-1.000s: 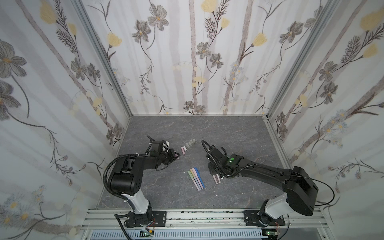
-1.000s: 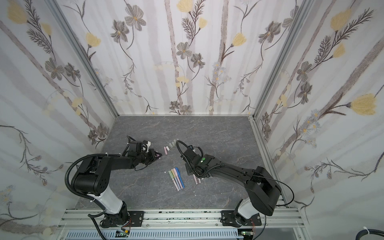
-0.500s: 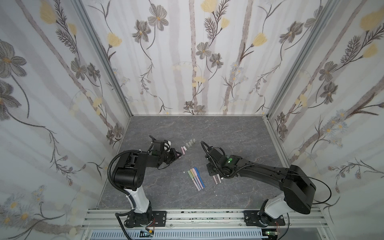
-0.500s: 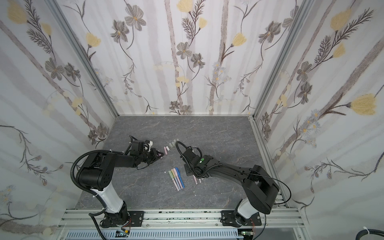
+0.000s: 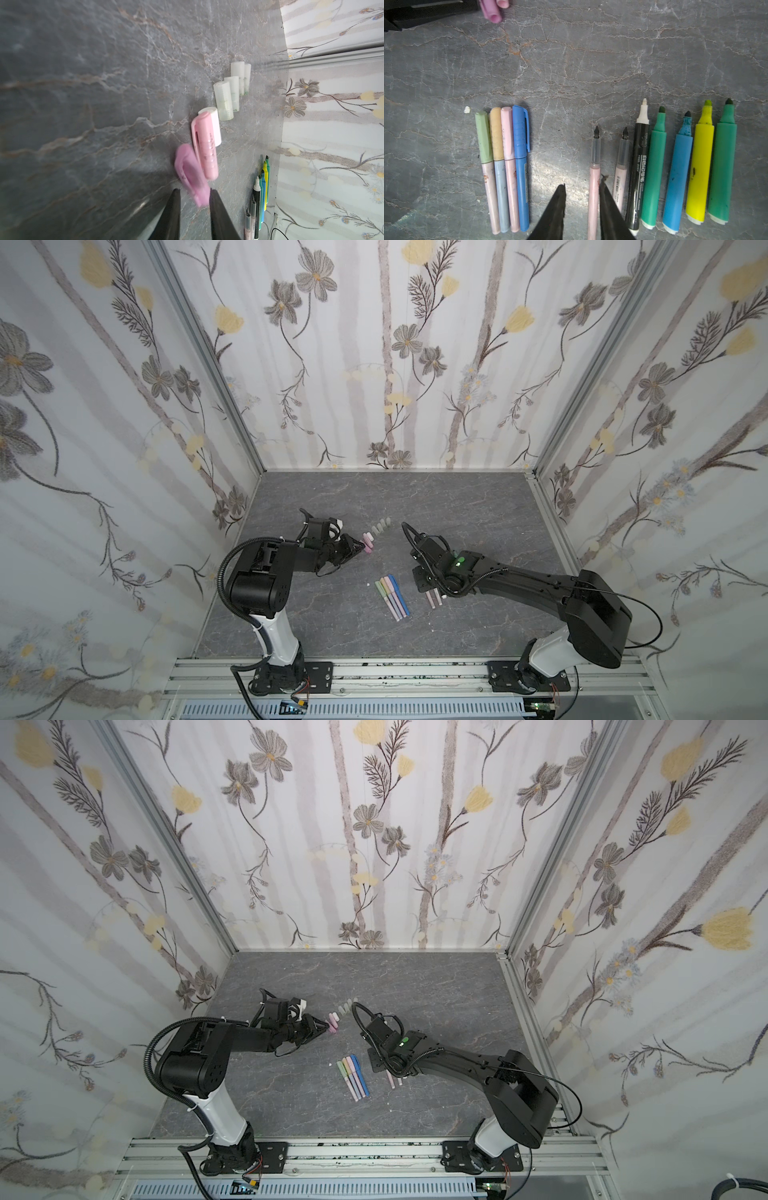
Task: Open the pen caps
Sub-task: 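Drop the pink cap beside the other pink cap while the right releases the pen, then move the right gripper to the blue-capped pen and grasp its body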
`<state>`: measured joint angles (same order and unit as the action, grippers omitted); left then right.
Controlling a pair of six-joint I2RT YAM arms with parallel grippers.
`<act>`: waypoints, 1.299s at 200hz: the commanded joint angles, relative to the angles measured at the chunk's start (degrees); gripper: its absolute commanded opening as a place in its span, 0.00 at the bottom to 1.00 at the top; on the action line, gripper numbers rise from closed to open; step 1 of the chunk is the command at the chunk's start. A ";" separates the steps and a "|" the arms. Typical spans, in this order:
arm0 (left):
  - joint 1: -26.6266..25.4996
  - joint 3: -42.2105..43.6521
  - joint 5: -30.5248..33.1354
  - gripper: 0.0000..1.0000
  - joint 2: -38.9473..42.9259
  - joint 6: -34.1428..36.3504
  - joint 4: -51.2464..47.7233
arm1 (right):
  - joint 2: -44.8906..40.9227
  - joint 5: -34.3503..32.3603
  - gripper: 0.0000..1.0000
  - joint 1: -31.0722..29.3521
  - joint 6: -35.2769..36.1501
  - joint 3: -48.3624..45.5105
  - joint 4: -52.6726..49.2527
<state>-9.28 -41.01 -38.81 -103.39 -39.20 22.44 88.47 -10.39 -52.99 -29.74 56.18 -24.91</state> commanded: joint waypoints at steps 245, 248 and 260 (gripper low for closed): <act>3.52 1.91 3.04 0.27 18.35 5.93 -12.64 | 14.12 3.36 0.29 -8.14 -2.15 4.41 3.94; 3.56 1.90 2.96 0.27 18.34 5.91 -12.63 | 14.20 3.36 0.29 -8.11 -2.11 4.44 3.91; 3.55 1.86 2.75 0.27 18.33 5.82 -12.46 | 14.51 3.19 0.29 -8.17 -2.08 4.55 3.78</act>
<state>-5.87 -39.27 -36.01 -85.34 -34.20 9.13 102.35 -6.37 -61.06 -31.09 60.27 -21.04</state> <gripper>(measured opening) 0.275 0.293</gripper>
